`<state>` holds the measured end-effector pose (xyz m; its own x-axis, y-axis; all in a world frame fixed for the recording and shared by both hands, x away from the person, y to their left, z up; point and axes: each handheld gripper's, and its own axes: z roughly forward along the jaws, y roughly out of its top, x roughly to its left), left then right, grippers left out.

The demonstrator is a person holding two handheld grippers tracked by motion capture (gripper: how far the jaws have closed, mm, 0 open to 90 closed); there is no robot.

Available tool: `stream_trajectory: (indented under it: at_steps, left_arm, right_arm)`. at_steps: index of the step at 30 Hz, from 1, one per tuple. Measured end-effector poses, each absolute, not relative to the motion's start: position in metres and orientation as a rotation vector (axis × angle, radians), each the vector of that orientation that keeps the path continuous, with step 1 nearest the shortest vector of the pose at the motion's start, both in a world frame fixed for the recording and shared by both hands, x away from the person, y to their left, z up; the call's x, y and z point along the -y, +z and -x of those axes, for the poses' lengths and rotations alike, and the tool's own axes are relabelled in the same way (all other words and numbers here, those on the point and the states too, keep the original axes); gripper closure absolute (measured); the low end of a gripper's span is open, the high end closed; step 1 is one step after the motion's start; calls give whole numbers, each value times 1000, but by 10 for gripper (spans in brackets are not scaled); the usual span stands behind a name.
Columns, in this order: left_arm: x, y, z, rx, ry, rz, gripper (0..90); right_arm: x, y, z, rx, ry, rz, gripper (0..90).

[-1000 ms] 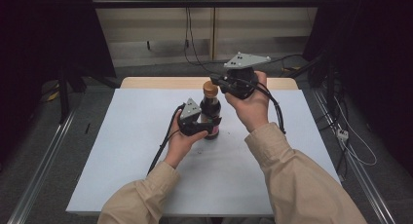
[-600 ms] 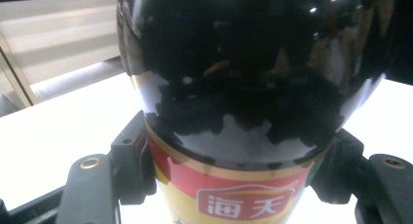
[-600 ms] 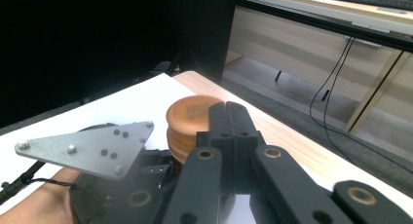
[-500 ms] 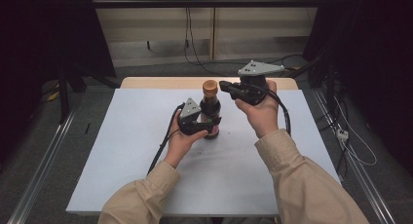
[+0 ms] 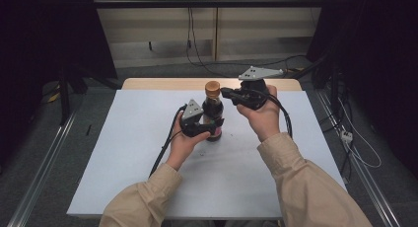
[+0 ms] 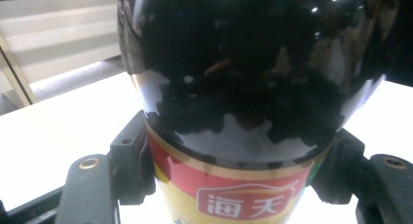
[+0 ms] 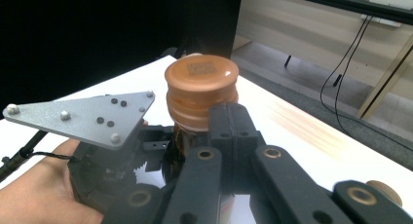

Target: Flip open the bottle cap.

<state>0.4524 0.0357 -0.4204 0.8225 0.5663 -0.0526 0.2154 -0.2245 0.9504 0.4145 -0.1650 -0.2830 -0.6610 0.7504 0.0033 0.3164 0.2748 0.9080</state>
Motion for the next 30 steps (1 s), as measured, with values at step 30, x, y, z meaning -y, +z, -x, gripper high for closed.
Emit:
stream_trajectory:
  at_steps: [30]
  left_arm:
    - [-35, -421, -452, -615, 371, -1793, 307]
  right_arm:
    - [161, -275, -417, -2148, 1360, -955, 900]
